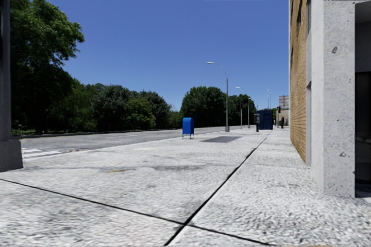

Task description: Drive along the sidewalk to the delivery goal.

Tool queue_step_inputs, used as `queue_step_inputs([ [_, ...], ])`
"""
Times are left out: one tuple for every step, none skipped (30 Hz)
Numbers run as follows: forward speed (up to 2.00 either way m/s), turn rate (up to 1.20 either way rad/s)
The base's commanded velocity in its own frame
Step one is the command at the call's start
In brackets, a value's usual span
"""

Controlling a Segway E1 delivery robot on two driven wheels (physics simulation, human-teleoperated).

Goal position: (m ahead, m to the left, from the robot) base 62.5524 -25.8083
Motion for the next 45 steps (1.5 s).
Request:
queue_step_inputs([
  [2.00, 0.00],
  [2.00, 0.00],
  [2.00, 0.00],
  [2.00, 0.00],
  [2.00, 0.00],
  [2.00, 0.00],
  [2.00, 0.00],
  [2.00, 0.00],
  [2.00, 0.00],
  [2.00, 0.00],
  [2.00, 0.00],
  [2.00, 0.00],
  [2.00, -0.06],
  [2.00, -0.24],
  [2.00, -0.40],
  [2.00, -0.40],
  [2.00, -0.50],
  [2.00, -0.53],
  [2.00, -0.57],
  [2.00, -0.58],
  [2.00, -0.59],
  [2.00, -0.59],
  [2.00, -0.59],
  [2.00, -0.60],
  [2.00, -0.60],
  [2.00, -0.60],
  [2.00, -0.60],
  [2.00, -0.60],
  [2.00, -0.54],
  [2.00, -0.10],
  [2.00, -0.02],
  [2.00, -0.02],
  [2.00, 0.00],
  [2.00, 0.00],
  [2.00, 0.00],
  [2.00, 0.00],
  [2.00, 0.00],
  [2.00, 0.00],
  [2.00, 0.00],
  [2.00, 0.00],
  [2.00, 0.00],
  [2.00, 0.00],
  [2.00, 0.00],
  [2.00, 0.00],
  [2.00, -0.21],
])
